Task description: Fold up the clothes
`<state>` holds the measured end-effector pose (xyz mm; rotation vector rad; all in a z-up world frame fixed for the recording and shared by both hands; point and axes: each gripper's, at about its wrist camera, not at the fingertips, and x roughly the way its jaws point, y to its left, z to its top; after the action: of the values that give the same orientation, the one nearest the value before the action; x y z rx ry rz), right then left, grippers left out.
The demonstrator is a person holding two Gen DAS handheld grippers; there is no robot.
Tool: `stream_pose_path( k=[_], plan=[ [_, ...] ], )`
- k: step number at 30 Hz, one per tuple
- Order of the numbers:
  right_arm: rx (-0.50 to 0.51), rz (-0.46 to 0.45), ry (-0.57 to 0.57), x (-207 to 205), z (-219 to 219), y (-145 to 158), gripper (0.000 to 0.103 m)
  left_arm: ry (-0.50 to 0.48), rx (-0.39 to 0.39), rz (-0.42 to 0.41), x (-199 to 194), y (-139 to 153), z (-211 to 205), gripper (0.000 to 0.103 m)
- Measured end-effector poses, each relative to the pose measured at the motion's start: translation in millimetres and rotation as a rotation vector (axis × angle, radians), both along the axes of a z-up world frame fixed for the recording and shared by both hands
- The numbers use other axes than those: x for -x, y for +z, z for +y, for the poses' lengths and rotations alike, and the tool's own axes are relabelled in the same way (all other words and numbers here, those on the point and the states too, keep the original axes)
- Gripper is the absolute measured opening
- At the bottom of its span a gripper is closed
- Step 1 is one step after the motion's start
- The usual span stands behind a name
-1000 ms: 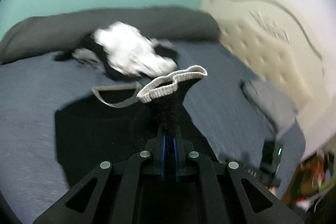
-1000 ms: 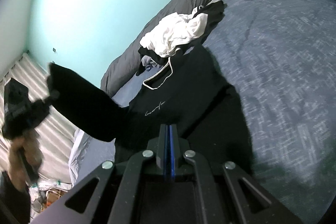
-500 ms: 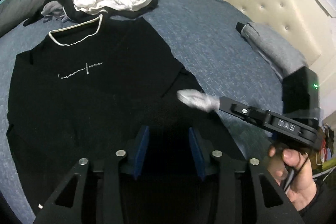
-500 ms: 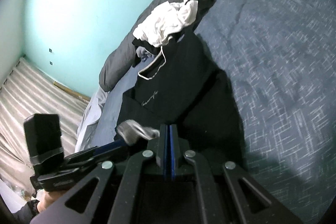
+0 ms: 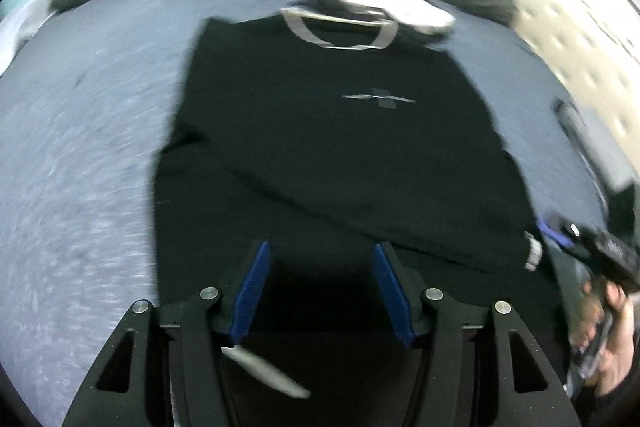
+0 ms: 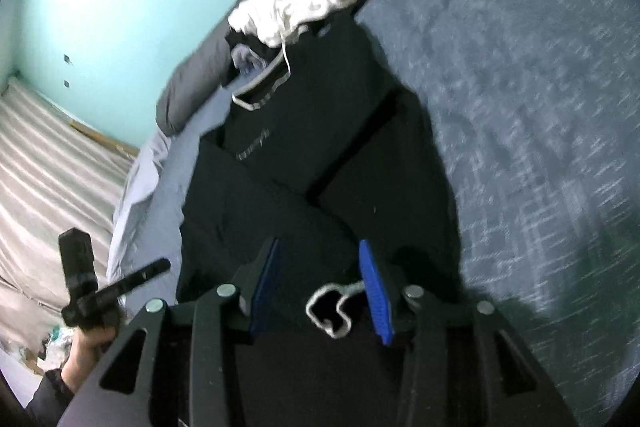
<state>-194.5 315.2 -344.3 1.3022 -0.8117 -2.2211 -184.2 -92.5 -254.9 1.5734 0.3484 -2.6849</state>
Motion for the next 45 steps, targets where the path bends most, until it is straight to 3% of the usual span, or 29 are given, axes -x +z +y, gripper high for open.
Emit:
stream_pose_path(
  k=[8,13,16,20,26,31,36,38,39,45],
  plan=[
    [-0.052,-0.051,0.025,-4,-11,-10,0.039,0.191,0.011,-0.019,11,-17,-78,0.058],
    [-0.030,-0.049,0.017,-5,-8,-10,0.013,0.202,0.054,-0.021,32,-23,-97,0.058],
    [-0.035,-0.021,0.023,-6,-9,-4,0.005,0.179,0.072,-0.016,42,-25,-99,0.058],
    [-0.028,0.003,0.036,-5,-12,0,0.004,0.116,0.127,-0.008,59,-24,-93,0.057],
    [0.008,0.002,0.035,-5,-7,-2,0.003,0.049,0.189,-0.029,77,-27,-90,0.029],
    [0.026,0.004,0.029,-4,-5,-2,0.003,0.016,0.226,-0.023,86,-30,-89,0.028],
    [0.036,-0.002,0.025,-4,-3,-3,0.003,0.004,0.229,-0.032,93,-36,-89,0.028],
    [0.036,-0.003,0.025,-4,-3,-4,0.003,-0.004,0.219,-0.034,95,-38,-90,0.018],
    [0.037,-0.002,0.025,-4,-4,-3,0.003,-0.003,0.217,-0.031,95,-37,-90,0.007],
    [0.035,0.005,0.033,-5,-7,-1,0.003,0.056,0.241,0.012,89,-25,-99,0.002]
  ],
)
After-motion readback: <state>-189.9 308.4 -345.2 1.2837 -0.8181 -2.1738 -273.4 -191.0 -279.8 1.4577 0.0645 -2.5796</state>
